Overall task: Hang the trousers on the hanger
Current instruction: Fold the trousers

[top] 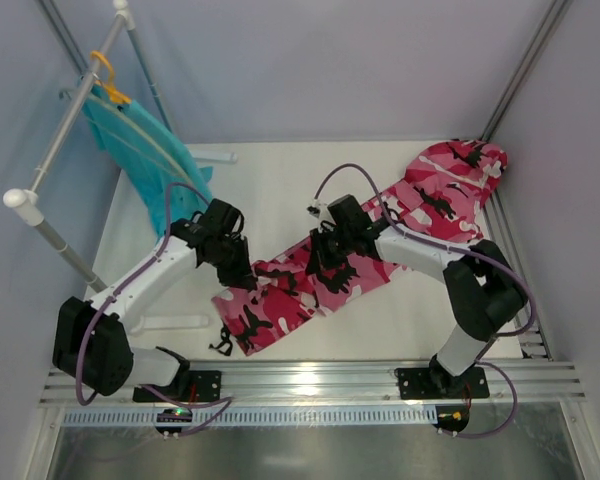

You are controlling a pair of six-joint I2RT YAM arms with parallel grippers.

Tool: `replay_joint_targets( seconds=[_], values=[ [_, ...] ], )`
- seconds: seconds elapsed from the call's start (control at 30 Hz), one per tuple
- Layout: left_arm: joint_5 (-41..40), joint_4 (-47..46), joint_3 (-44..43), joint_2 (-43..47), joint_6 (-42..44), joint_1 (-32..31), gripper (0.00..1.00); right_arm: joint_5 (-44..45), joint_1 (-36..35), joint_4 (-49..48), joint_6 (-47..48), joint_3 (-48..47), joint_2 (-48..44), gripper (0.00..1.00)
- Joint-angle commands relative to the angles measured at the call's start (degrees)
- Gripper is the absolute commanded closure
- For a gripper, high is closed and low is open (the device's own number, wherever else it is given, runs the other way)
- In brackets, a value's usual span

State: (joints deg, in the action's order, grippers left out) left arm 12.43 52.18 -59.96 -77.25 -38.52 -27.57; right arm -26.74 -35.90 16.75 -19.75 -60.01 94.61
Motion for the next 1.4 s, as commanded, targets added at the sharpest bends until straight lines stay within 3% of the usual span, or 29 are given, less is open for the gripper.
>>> replay_joint_targets(
  seconds=[0.0, 0.1, 0.13, 0.23, 0.3, 0.43, 0.7, 0.9, 1.1, 1.37],
  values=[
    [18.0, -9.6, 3.0, 0.5, -0.8, 2.8, 1.00, 5.4, 0.5, -2.4, 3.1, -4.9, 2.1, 0.96],
    [20.1, -10.4, 2.3, -1.5, -1.9, 3.4, 1.00, 8.3, 0.5, -5.7, 3.6, -3.7, -0.1, 0.80],
    [20.5, -10.3, 1.8, -2.0, -1.8, 3.7, 1.00, 9.0, 0.3, -7.2, 3.6, -2.3, -1.6, 0.70],
    [22.7, -10.7, 1.3, -3.2, -2.2, 5.9, 0.99, 10.5, -1.0, -14.8, 3.4, 5.6, -9.9, 0.57],
    [25.4, -12.4, 2.0, -3.3, -3.6, 7.9, 1.00, 12.8, -3.6, -23.3, 5.4, 12.6, -16.8, 0.54],
    [27.3, -13.9, 1.7, -4.7, -4.9, 9.6, 0.99, 13.8, -10.3, -35.5, 10.5, 20.5, -21.6, 0.47],
    [29.8, -15.5, 1.5, -5.3, -7.4, 11.7, 0.99, 17.2, -18.9, -52.4, 13.3, 24.8, -15.3, 0.26],
    [29.5, -14.2, 1.3, -4.7, -7.3, 14.0, 0.99, 25.3, -23.2, -59.2, 13.2, 22.2, -4.7, 0.26],
    [28.3, -15.9, 2.3, -4.3, -10.2, 15.5, 0.99, 37.4, -26.4, -70.3, 9.7, 24.0, -0.3, 0.26],
    [29.2, -20.4, 4.7, -4.0, -14.2, 15.8, 1.00, 43.8, -29.1, -75.8, 5.7, 21.1, 7.8, 0.26]
  ],
)
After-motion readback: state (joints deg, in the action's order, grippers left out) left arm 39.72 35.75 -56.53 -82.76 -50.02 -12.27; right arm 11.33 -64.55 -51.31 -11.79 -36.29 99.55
